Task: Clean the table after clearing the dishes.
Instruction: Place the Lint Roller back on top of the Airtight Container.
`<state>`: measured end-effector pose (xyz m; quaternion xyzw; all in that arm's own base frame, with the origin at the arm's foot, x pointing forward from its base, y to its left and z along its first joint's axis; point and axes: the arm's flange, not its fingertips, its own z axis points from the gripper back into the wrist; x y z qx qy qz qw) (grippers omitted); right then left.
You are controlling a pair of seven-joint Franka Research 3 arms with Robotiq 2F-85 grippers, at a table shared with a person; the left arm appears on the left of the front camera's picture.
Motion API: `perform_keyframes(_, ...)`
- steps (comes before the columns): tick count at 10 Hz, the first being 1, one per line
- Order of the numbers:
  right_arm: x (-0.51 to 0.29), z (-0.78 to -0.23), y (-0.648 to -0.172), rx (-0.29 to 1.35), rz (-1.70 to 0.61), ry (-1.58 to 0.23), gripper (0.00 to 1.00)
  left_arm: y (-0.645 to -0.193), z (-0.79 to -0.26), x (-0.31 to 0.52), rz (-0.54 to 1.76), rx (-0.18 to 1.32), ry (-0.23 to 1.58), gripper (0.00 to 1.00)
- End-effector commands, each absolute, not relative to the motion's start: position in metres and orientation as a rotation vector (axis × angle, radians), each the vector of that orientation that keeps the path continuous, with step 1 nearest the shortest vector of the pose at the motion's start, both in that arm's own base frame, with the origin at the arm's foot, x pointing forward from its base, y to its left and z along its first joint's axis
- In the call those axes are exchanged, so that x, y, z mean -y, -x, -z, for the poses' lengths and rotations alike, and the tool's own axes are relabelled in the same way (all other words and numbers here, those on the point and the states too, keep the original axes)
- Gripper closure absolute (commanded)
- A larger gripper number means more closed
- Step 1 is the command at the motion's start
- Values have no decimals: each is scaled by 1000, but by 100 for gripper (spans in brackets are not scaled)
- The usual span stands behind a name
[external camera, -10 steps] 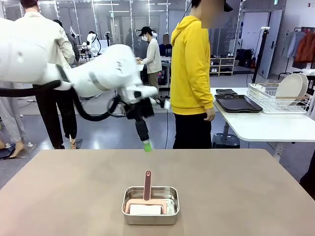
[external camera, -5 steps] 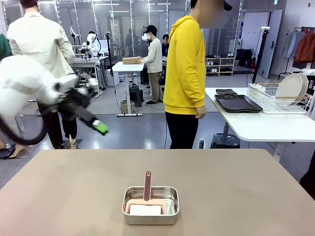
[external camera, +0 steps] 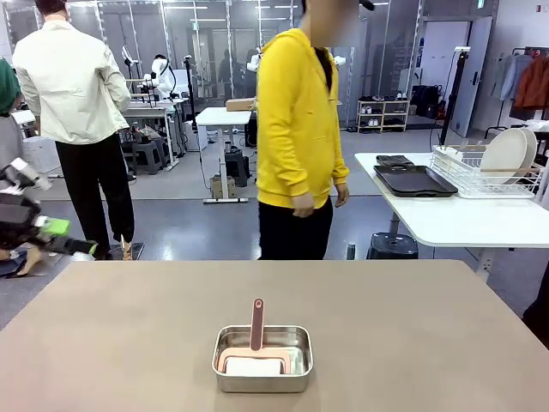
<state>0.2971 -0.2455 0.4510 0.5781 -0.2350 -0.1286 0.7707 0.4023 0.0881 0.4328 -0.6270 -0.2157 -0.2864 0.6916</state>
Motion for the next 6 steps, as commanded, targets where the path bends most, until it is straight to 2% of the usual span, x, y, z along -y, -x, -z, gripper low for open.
perform_keyframes(1, 243, -453, -297, 522, 277, -1268, 0, -389, -442, -127, 590, 454, 1335, 1)
perform_keyframes(4, 243, -453, -297, 522, 277, -1268, 0, -355, -447, -187, 482, 389, 1219, 1)
perform_keyframes(6, 243, -453, -297, 522, 277, -1268, 0, -345, -448, -209, 480, 412, 1196, 1)
